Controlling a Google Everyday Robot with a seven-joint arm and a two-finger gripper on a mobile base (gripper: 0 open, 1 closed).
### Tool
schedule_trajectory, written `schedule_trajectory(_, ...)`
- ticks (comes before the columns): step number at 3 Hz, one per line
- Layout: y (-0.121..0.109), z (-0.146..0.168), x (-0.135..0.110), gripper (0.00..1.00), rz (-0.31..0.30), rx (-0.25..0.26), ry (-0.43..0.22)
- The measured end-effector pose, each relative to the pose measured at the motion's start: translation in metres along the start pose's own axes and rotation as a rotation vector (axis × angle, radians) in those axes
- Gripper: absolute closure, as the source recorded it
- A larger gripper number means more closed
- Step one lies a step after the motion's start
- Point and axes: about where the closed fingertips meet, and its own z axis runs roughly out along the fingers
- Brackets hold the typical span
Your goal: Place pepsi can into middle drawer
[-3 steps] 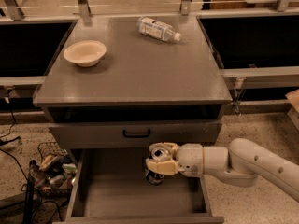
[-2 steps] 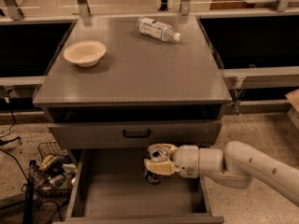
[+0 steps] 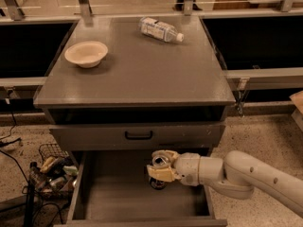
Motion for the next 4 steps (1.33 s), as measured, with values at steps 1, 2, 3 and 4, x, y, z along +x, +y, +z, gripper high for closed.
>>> schedule_trajectory(1,-0.013,-0.002,0.024,1.0,0.015,0.073,0.022)
schedule_trajectory(2,-0.023,-0.007,0.044,1.0,0.042,0.129,0.036)
schedule_trajectory(3,-0.025,-0.007,0.046,1.0,0.043,0.136,0.038)
schedule_trajectory(4,-0.024,-0.004,0.05,1.0,0.044,0.143,0.042)
